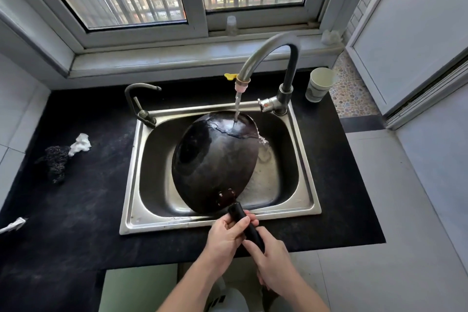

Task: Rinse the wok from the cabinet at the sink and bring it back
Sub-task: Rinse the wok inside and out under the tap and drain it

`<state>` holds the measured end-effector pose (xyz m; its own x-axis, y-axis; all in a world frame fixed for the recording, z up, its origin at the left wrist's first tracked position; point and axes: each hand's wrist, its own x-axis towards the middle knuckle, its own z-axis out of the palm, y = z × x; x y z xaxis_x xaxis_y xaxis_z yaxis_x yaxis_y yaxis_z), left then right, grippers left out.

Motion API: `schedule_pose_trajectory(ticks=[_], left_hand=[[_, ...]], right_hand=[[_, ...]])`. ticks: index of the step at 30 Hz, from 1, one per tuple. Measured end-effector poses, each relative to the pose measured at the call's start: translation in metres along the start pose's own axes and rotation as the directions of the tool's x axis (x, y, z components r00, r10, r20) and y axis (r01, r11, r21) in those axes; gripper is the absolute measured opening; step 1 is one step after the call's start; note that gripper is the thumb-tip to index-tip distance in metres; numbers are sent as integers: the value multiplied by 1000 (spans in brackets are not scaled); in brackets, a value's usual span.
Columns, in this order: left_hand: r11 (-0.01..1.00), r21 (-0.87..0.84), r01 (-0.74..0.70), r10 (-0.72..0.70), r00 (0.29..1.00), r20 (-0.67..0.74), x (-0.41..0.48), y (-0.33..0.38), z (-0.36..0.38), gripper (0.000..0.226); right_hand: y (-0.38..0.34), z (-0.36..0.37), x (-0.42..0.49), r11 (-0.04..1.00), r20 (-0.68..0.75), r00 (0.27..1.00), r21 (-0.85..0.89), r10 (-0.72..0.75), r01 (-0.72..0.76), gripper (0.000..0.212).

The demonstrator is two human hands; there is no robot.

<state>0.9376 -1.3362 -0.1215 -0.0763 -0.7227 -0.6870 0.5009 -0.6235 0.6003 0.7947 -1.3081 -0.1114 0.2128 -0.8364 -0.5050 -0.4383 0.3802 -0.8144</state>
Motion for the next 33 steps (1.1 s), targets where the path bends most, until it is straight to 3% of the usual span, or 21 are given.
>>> schedule_pose_trajectory(ticks=[7,13,20,25,33], left_hand=[[1000,3,3,-3,1000,23,-2,-2,0,23],[1000,-10,-12,12,999,38,-4,1,0,26],[999,-28,-42,44,996,76,-2,8,12,26],[997,-41,-60,63,994,85,5,18,23,22],[993,-64,-99,104,992,77,20,30,44,19]], right_hand=[[15,1,1,992,-39,997,-110,-68,63,5],[17,5,2,990,-66,993,-106,-98,91,7],[11,-7,6,979,-98,980,-127,-171,158,29],[9,-17,18,978,-92,978,-107,-189,179,33],[-5,-44,38,973,-47,974,-78,-221,217,22]])
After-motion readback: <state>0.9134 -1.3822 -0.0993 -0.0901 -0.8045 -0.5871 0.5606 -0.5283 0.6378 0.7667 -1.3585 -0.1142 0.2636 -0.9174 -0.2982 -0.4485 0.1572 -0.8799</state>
